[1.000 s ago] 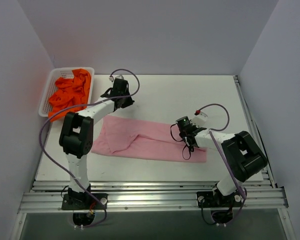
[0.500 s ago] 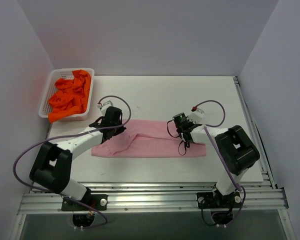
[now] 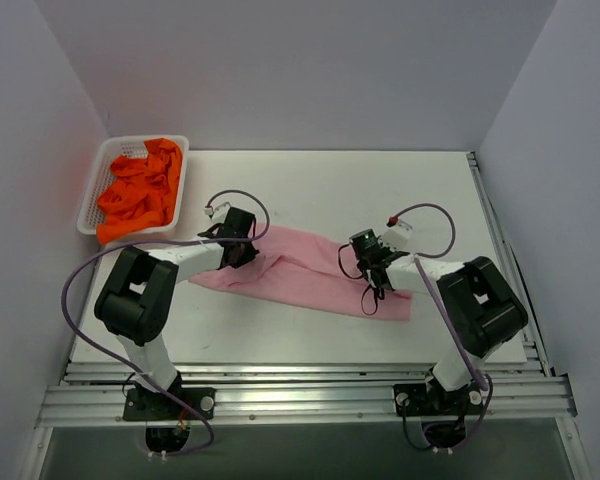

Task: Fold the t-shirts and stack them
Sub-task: Rotate the tshirt 90 degrees

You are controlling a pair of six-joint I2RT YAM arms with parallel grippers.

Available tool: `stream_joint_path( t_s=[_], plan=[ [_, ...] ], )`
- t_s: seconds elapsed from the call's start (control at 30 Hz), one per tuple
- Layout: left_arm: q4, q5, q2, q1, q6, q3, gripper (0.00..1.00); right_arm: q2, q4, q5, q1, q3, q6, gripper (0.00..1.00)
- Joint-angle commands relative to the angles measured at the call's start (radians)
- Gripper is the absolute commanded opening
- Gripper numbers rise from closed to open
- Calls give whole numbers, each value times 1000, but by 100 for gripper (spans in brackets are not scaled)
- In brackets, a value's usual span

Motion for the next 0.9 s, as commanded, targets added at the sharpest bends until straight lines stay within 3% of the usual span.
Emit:
stream_joint_path(
  t_s=[0.0, 0.3, 0.63, 0.87],
  plan=[
    [13, 25, 104, 26, 18, 76, 2, -37, -94, -44, 8, -60, -3, 0],
    [-71, 89, 275, 66, 78, 386, 2, -8, -21, -123, 122, -119, 49, 0],
    [-306, 178, 597, 85, 139, 996, 2, 207, 46, -153, 332, -7, 139, 0],
    [-413, 239, 752, 89, 182, 1273, 2, 342, 46, -162, 433, 88, 181, 0]
  ],
)
